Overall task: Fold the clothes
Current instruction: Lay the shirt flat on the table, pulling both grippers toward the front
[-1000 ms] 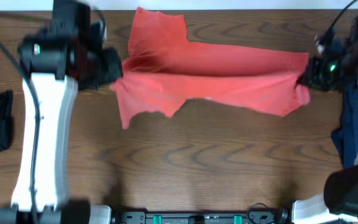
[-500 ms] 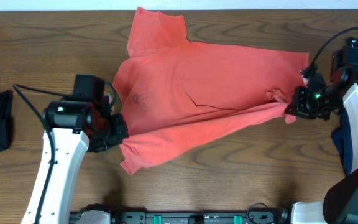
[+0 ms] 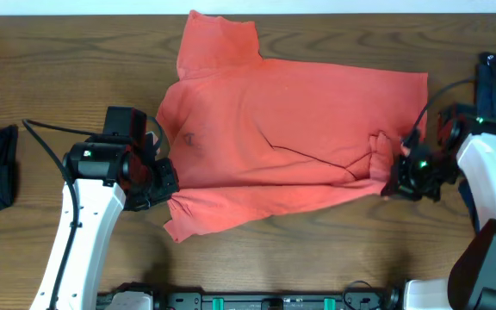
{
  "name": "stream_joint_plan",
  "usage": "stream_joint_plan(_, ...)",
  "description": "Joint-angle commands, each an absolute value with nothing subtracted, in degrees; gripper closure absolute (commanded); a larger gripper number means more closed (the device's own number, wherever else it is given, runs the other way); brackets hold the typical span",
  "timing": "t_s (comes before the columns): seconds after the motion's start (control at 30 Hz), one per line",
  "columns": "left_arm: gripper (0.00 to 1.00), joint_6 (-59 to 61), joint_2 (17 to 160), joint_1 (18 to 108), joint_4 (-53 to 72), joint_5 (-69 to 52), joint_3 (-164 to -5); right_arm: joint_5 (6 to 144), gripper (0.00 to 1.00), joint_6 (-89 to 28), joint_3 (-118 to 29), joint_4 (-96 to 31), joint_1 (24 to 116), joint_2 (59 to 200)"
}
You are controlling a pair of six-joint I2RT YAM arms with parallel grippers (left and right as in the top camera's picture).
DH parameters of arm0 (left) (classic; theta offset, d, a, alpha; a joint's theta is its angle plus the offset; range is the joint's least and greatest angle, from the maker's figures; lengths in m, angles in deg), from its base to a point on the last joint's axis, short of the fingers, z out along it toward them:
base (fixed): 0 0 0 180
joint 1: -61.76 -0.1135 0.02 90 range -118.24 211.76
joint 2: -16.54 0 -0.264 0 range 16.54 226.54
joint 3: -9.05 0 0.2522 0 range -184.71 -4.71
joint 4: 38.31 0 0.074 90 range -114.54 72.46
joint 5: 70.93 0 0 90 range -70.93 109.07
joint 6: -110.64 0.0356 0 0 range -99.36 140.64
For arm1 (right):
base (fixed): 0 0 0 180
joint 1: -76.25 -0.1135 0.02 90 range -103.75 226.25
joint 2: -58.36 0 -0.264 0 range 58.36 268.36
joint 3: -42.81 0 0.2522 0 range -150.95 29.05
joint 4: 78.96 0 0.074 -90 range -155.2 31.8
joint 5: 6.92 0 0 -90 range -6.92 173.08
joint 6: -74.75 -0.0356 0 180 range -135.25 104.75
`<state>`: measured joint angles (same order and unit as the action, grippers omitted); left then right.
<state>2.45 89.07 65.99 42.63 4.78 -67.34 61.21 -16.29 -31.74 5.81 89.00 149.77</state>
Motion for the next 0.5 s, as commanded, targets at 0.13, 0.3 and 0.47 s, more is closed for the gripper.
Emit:
stream_joint_plan(0.13, 0.94, 2.1, 88.2, 65.8, 42.0, 4.8, -67.5, 65.3, 0.98, -24.5, -25.5, 4.7, 89.0, 147.8)
stream_joint_plan(0.3, 0.94, 2.1, 88.2, 65.8, 41.7, 4.8, -67.5, 65.3, 0.99, -28.2, -20.0, 1.5, 89.0, 144.1)
stream_joint_plan(0.47, 0.94, 2.1, 88.2, 65.8, 41.2, 4.8, -67.5, 66.1, 0.99, -31.5, -13.8, -1.4, 89.0, 137.9)
